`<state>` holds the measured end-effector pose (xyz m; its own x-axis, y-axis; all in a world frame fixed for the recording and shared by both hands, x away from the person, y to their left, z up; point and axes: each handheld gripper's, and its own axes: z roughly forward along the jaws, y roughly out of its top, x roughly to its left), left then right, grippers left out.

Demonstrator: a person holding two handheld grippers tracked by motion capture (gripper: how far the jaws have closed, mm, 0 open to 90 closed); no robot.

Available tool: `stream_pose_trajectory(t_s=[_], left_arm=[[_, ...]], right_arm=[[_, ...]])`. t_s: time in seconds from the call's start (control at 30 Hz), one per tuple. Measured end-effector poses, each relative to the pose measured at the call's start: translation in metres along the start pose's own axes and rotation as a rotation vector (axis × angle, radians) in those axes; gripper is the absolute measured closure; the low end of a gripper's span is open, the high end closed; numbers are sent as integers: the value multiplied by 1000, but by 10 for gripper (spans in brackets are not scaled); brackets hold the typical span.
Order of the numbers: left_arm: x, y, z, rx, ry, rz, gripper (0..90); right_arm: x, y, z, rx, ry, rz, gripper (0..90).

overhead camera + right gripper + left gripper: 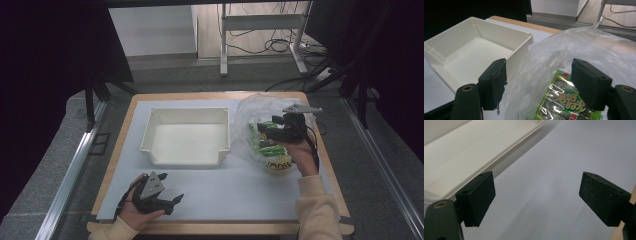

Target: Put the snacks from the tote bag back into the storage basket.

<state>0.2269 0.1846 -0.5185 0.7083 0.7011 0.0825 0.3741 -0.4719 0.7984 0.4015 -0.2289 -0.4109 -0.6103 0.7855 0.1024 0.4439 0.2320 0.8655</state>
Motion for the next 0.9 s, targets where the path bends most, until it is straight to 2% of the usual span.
stream_pose_trajectory(t_s=[0.13,0.17,0.27,0.47,0.63,0.9], left_arm=[[0,0,-1,-4,-3,-2,134],[1,-1,-2,-7,-6,-1,134],[0,-1,-3,-9,-9,2,134],[-1,-1,-4,-13,-16,11,134],[0,-1,-4,-12,-19,10,134],[0,-1,-4,-8,-19,16,133]], right_arm=[[-6,4,2,9,-6,16,307],[-9,6,7,40,-18,12,310],[-13,8,13,72,-31,14,312],[-19,9,22,96,-40,26,320],[-31,5,32,117,-72,44,332],[-50,-6,35,142,-104,88,342]])
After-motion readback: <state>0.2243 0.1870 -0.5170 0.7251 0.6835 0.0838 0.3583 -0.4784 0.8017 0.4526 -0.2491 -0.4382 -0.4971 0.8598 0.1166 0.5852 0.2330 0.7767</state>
